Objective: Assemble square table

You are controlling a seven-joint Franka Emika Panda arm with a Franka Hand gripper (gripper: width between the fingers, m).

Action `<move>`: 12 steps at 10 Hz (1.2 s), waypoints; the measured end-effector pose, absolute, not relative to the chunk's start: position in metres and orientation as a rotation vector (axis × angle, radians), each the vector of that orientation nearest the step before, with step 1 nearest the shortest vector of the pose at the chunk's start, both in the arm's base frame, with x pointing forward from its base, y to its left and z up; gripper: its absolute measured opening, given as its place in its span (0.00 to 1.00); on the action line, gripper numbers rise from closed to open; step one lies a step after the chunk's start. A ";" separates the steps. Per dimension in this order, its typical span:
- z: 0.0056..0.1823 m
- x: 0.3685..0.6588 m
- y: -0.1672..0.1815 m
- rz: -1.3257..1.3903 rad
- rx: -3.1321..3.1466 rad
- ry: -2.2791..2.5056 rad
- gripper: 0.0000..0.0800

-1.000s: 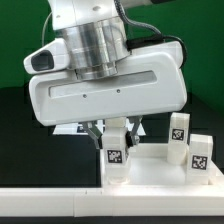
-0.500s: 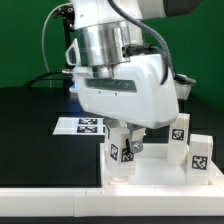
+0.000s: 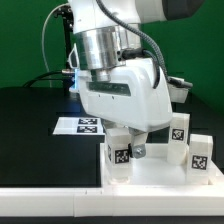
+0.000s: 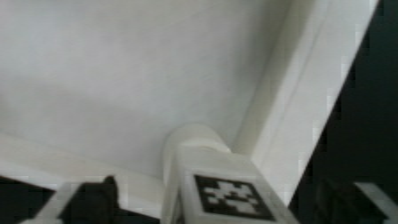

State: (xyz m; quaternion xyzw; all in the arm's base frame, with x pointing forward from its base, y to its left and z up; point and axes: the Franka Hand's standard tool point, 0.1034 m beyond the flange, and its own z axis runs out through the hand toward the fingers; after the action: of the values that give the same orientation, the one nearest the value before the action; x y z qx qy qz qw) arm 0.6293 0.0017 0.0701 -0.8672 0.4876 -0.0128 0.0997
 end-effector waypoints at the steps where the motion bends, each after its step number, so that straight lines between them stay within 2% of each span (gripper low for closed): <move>1: 0.074 0.630 -0.001 -0.039 -2.732 1.180 0.79; 5: 0.074 0.631 -0.003 -0.088 -2.954 0.609 0.81; 7: 0.078 0.637 -0.009 -0.161 -3.037 0.051 0.81; 9: 0.076 0.636 -0.008 -0.154 -3.035 0.112 0.81; 10: 0.076 0.636 -0.008 -0.154 -3.034 0.117 0.68; 11: 0.076 0.636 -0.008 -0.149 -3.027 0.187 0.68; 12: 0.076 0.636 -0.007 -0.141 -3.010 0.323 0.43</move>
Offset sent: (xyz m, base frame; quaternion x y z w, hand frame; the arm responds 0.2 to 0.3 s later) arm 0.0000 0.0000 0.0000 0.0000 0.0000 -0.1938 0.9810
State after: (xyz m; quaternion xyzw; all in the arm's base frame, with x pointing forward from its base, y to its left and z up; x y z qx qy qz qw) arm 0.6358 -0.0069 0.0758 -0.9917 0.1064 -0.0465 0.0554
